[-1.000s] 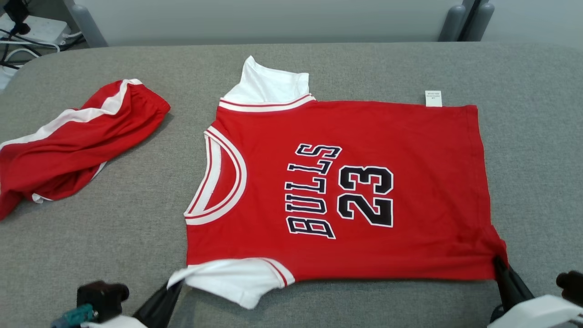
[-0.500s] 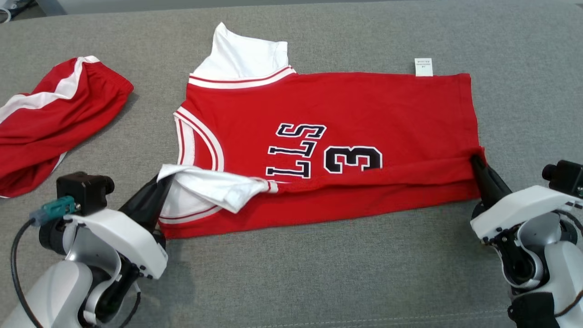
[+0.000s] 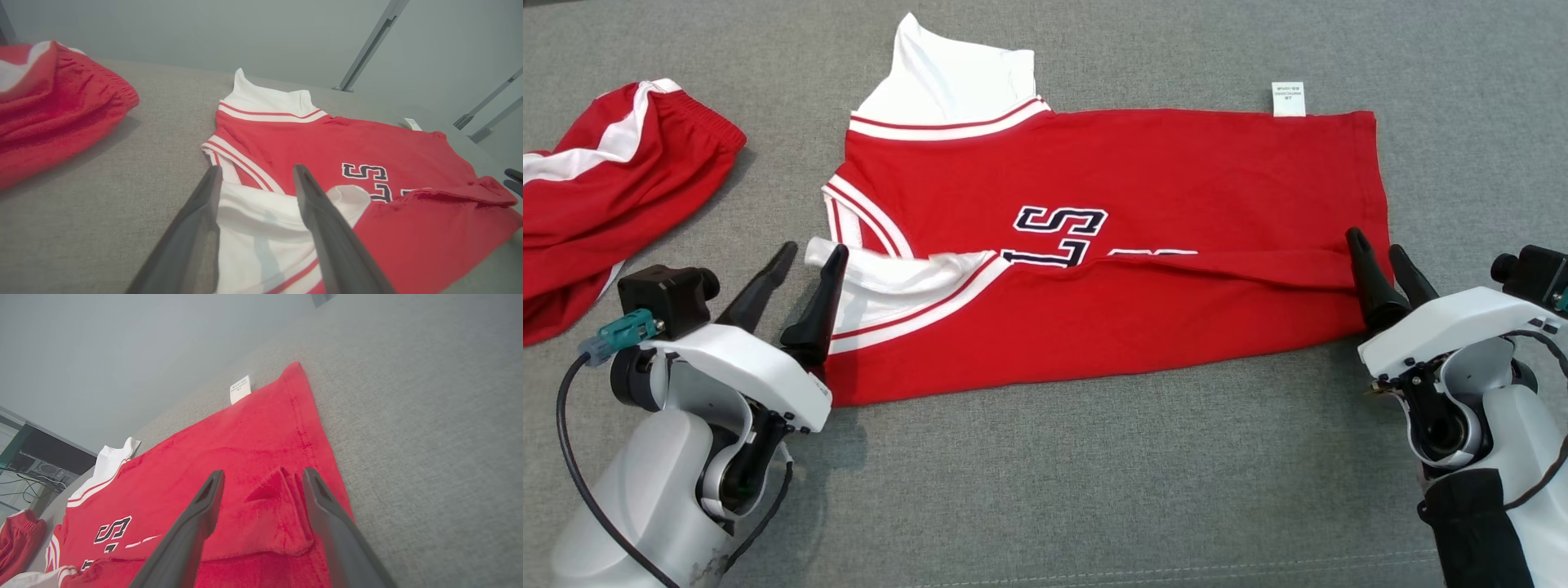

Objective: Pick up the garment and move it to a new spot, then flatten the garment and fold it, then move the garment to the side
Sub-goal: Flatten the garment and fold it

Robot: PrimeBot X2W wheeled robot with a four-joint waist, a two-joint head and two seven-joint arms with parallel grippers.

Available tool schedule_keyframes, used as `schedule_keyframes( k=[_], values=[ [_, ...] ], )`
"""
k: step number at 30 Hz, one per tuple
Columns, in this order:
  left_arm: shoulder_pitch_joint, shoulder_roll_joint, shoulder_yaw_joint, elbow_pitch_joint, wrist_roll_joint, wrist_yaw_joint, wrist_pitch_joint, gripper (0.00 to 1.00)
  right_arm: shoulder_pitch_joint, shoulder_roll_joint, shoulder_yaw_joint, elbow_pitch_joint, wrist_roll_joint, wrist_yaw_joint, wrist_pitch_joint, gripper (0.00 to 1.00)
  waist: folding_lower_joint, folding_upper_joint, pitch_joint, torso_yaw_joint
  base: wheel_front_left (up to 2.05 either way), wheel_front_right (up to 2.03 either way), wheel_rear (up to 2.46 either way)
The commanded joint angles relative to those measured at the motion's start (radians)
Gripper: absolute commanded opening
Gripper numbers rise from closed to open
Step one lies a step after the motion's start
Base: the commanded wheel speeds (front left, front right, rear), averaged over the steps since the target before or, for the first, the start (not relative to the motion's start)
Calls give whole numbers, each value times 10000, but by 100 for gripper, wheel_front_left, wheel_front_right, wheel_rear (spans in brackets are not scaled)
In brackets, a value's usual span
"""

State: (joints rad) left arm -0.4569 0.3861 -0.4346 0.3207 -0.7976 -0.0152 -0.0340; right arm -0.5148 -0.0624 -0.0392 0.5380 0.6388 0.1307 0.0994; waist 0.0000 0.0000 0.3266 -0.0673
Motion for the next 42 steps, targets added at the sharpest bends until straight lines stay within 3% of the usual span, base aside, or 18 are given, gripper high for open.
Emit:
schedule_keyframes(
  k=[1, 7, 13, 18, 30, 42],
  values=[
    [-428, 301, 463, -148, 70, 88, -214, 100, -132, 12, 264, -230, 50, 0, -168, 100, 0, 0, -2, 2, 0, 0, 0],
    [68, 89, 552, -36, 520, 753, -1233, 100, 715, -234, 540, -856, -87, 0, -1351, 100, 0, 0, -75, 37, 0, 0, 0],
    [1434, 374, 758, -866, 1139, 1833, -1880, 100, 1958, -680, 673, -1678, -1405, 0, -2863, 100, 0, 0, -455, 11, 0, 0, 0],
    [2739, 664, 937, -1854, 1307, 2412, -2013, 100, 2926, -742, 559, -2327, -2681, 0, -3399, 100, 0, 0, -906, 23, 0, 0, 0],
    [4723, 807, 835, -3356, 1344, 3324, -1830, 100, 4923, -240, -11, -3424, -4167, 0, -3596, 100, 0, 0, -2065, -78, 0, 0, 0],
    [5397, 821, 586, -3783, 1305, 3572, -1559, 100, 5444, -66, 218, -3388, -4243, 0, -3559, 100, 0, 0, -2758, -257, 0, 0, 0]
  ],
)
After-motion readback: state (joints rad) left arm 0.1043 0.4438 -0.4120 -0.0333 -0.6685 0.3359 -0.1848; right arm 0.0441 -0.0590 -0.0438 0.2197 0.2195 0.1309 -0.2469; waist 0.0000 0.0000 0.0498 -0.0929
